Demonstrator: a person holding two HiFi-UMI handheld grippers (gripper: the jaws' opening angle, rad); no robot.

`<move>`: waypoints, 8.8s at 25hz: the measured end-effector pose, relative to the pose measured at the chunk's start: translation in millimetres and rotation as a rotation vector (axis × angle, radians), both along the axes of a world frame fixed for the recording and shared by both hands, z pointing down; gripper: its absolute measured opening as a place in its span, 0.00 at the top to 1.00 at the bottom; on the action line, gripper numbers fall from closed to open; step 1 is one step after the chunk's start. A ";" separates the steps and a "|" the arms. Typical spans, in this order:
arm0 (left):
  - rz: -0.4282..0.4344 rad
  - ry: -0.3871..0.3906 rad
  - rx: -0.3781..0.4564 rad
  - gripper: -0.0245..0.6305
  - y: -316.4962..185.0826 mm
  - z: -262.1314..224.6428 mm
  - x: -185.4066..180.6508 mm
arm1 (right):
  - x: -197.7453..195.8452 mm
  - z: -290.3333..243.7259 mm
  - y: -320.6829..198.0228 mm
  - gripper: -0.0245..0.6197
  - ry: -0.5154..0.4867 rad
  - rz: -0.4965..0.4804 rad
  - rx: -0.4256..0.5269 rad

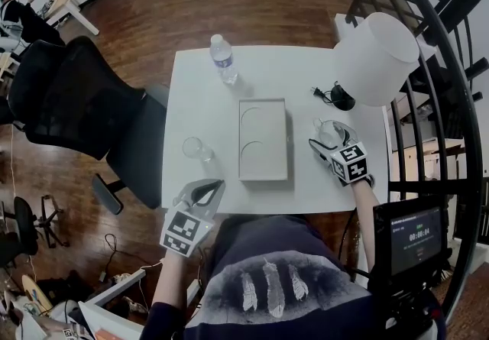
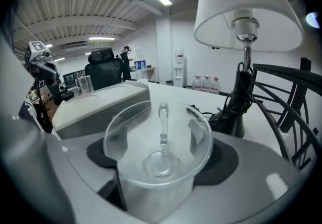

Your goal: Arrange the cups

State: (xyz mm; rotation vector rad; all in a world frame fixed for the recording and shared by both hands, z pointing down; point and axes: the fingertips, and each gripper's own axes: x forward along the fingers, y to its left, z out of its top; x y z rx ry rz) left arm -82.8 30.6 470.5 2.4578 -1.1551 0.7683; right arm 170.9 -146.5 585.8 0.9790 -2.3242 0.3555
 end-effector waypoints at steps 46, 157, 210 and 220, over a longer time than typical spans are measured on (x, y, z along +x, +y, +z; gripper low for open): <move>-0.145 0.065 -0.023 0.94 17.7 13.7 -52.5 | -232.2 -88.3 -2.8 0.31 -0.056 -0.682 0.088; 0.003 0.045 0.070 0.94 -11.7 -15.4 -14.7 | -111.4 -169.1 123.8 0.95 -0.386 -0.670 -0.091; 0.027 0.137 0.074 0.03 -68.7 -12.1 -100.4 | -101.1 -153.1 134.0 0.95 -0.328 -0.637 -0.132; 0.074 0.095 0.006 0.04 -84.9 68.6 -89.4 | -97.4 -148.7 133.2 0.95 -0.295 -0.603 -0.143</move>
